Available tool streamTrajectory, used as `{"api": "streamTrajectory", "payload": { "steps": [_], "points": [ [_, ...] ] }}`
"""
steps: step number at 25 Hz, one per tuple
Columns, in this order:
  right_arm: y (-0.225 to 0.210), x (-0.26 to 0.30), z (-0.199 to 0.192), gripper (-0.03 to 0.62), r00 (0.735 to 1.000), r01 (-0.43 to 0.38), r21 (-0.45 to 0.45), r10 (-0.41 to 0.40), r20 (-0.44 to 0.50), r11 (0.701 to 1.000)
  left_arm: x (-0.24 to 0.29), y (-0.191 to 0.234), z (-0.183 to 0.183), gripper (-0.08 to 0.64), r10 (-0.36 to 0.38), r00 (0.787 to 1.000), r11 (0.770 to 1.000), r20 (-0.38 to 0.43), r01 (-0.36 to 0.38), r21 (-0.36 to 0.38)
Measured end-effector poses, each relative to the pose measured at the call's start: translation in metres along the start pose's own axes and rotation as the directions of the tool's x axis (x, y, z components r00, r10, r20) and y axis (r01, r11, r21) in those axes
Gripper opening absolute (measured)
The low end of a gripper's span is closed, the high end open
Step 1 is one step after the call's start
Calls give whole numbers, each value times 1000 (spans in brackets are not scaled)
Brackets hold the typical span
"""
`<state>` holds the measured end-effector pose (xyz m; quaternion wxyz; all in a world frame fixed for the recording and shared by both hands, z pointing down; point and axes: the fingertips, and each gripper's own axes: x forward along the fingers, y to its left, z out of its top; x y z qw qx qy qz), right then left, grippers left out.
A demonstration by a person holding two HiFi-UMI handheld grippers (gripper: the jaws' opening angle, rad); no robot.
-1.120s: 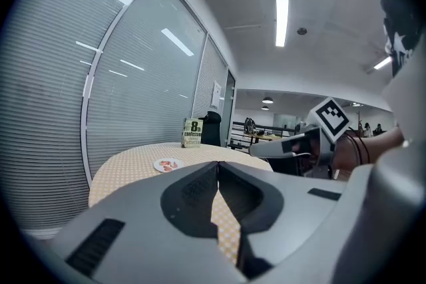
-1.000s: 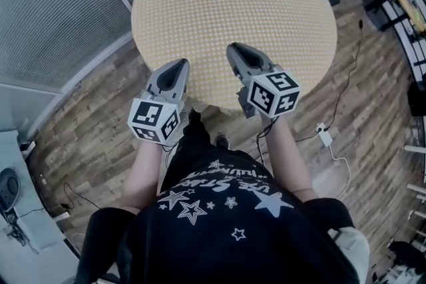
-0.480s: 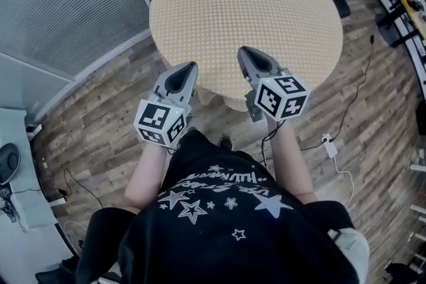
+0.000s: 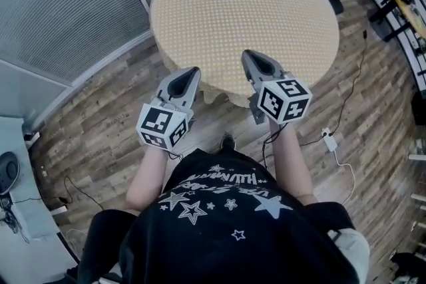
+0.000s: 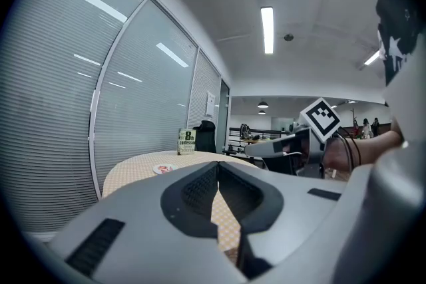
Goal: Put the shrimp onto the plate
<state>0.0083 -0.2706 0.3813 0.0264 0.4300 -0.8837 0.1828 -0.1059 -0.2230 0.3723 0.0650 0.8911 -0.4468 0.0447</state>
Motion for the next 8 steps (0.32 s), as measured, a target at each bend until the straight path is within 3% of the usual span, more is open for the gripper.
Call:
{"api": "streamTrajectory", "payload": {
  "steps": [8],
  "points": [
    [45, -9, -15, 26, 999, 32, 3, -32, -7, 999, -50, 11, -4, 9, -15, 1000, 1000, 8, 15, -25]
  ]
}}
